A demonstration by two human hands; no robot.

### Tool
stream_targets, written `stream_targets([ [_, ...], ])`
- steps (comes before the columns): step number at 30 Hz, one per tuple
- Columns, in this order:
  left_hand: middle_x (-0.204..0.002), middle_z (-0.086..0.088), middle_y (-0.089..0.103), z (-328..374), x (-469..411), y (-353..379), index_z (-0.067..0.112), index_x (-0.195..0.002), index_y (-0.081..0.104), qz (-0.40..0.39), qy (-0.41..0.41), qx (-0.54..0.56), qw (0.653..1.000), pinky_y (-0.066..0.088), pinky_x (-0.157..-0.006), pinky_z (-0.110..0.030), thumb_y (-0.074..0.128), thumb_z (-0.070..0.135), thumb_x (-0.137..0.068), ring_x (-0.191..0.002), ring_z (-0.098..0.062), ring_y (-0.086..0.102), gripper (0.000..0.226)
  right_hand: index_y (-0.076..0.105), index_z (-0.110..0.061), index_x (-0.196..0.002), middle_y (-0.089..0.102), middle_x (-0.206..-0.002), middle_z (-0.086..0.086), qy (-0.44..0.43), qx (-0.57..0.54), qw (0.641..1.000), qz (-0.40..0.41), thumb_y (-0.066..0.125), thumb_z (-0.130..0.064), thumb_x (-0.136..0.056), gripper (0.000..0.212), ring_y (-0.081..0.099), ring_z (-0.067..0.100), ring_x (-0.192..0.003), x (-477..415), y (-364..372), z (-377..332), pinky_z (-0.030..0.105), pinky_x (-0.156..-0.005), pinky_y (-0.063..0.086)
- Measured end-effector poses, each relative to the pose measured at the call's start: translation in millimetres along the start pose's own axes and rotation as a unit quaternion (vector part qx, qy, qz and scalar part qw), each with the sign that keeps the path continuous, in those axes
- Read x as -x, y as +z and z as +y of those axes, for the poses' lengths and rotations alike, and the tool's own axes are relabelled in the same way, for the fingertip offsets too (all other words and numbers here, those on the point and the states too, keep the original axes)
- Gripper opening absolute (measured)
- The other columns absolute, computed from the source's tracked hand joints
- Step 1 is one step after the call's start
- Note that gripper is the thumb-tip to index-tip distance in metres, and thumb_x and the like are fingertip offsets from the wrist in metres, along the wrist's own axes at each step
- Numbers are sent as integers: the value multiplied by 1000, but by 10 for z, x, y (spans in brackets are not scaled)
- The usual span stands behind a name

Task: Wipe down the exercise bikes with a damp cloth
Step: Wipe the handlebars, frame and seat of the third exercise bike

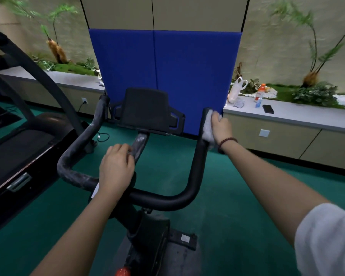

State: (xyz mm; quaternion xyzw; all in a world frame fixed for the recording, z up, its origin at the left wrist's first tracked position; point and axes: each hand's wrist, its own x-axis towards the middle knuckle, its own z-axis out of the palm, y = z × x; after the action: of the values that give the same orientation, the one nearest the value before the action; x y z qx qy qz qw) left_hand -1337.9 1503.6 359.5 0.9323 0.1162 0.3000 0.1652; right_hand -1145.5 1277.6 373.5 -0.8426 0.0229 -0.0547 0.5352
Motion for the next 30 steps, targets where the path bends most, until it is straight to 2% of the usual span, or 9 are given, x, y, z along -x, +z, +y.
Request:
stream_targets([
  [4, -86, -17, 60, 8, 15, 7, 1, -87, 60, 4, 10, -4, 1000, 41, -69, -40, 51, 0, -83, -83, -34, 51, 9, 49, -3, -69, 54, -74, 15, -44, 89, 995, -32, 39, -36, -96, 44, 51, 26, -71, 575, -27, 324, 28, -60, 34],
  [7, -85, -16, 59, 3, 26, 5, 1, -86, 59, -1, 13, -7, 1000, 41, -68, -40, 51, 1, -83, -83, -33, 50, 9, 36, -16, -52, 44, -54, 5, -158, 248, 952, -84, 32, -45, -90, 48, 47, 25, -62, 904, -243, 400, 29, -50, 23],
  [9, -84, -16, 59, -2, 28, 6, 0, -84, 59, -4, 18, -7, 1000, 40, -68, -40, 50, 2, -83, -82, -33, 50, 8, 30, -22, -48, 48, -51, 9, -258, 279, 924, -41, 20, -55, -76, 45, 46, 23, -54, 934, -420, 317, 28, -48, 20],
  [12, -84, -17, 59, -4, 34, -4, -1, -84, 59, -3, 25, 5, 1000, 43, -68, -42, 51, 1, -83, -82, -35, 52, 8, 34, -23, -55, 49, -52, 6, -315, 193, 926, 79, 19, -55, -78, 43, 44, 20, -49, 721, -583, -29, 26, -52, 26],
  [16, -85, -17, 59, -1, 34, -22, 0, -85, 59, -6, 14, 11, 1000, 42, -67, -41, 50, 3, -84, -84, -34, 52, 10, 53, -15, -92, 60, -91, 7, -329, 229, 912, 84, 19, -50, -91, 49, 54, 25, -84, 196, -481, -462, 39, -75, 46],
  [20, -84, -15, 56, -11, 29, -26, 1, -84, 58, -9, -4, 13, 1000, 39, -66, -39, 48, 6, -86, -84, -32, 50, 11, 57, -10, -106, 48, -129, 7, -326, 345, 880, -20, 31, -34, -94, 37, 40, 26, -119, -12, -28, -184, 39, -99, 29],
  [23, -82, -13, 53, -17, 32, -27, 3, -80, 56, -5, -4, 21, 1000, 36, -65, -37, 47, 7, -86, -83, -31, 49, 11, 63, -6, -93, 49, -127, 6, -324, 255, 911, 18, 34, -32, -90, 39, 33, 30, -125, 113, 90, -76, 36, -105, 18],
  [26, -83, -15, 54, -21, 25, -17, 2, -80, 56, 0, -2, 19, 1000, 36, -66, -38, 48, 8, -86, -83, -32, 49, 11, 66, -5, -80, 59, -111, 11, -342, 254, 904, -37, 37, -30, -89, 40, 32, 32, -128, 262, 90, 36, 39, -114, 10],
  [30, -82, -17, 56, -11, 31, 0, -1, -80, 57, 6, 8, 14, 1000, 37, -65, -38, 50, 5, -85, -82, -33, 50, 11, 66, 1, -71, 66, -85, 15, -352, 188, 912, -94, 34, -31, -80, 45, 53, 33, -107, 839, 86, 311, 26, -96, 26],
])
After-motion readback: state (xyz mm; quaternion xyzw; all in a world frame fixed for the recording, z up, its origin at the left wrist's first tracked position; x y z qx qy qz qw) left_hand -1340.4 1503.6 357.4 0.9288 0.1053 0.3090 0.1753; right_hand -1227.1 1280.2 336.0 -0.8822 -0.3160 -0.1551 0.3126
